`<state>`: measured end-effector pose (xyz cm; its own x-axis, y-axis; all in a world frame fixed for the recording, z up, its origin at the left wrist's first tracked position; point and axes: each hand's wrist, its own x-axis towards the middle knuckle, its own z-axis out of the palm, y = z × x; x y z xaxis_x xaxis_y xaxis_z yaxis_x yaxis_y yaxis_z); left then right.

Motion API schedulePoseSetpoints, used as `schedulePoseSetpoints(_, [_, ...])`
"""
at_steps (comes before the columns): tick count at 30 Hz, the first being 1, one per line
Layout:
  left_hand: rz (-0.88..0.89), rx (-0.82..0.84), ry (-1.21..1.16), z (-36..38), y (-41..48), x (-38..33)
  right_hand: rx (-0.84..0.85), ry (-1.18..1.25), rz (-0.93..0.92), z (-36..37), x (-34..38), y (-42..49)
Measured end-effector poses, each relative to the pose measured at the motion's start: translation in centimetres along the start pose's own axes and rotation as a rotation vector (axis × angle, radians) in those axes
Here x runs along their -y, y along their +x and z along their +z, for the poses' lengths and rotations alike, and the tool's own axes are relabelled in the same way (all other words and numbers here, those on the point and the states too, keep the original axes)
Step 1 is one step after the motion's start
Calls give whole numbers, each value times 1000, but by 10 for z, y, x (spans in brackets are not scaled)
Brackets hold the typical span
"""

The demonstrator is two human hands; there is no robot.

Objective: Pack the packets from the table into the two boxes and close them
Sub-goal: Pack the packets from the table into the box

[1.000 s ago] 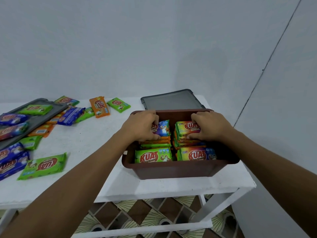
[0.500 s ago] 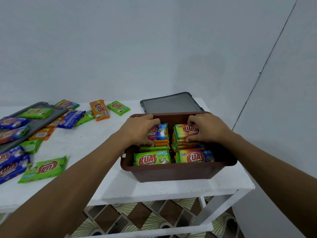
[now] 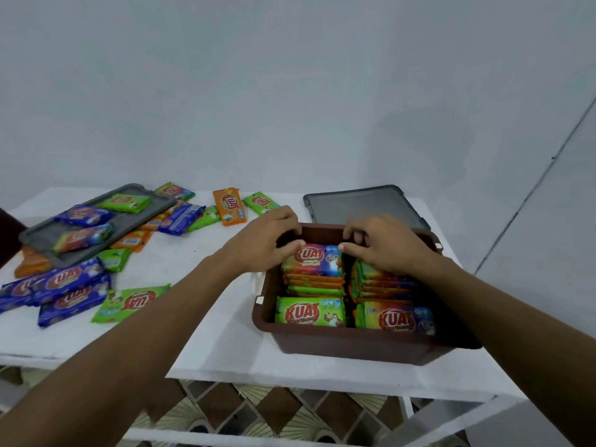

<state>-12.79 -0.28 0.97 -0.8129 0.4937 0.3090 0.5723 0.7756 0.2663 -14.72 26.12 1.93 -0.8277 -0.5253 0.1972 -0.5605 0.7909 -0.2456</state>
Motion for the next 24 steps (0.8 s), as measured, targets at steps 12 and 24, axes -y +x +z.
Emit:
schedulePoseSetpoints(12, [-375,65,210,-19,-32,170,87,98,-48,42,56,170])
schedulePoseSetpoints(24, [-160,377,199,-30,31,284,405,-51,320,129,58,305])
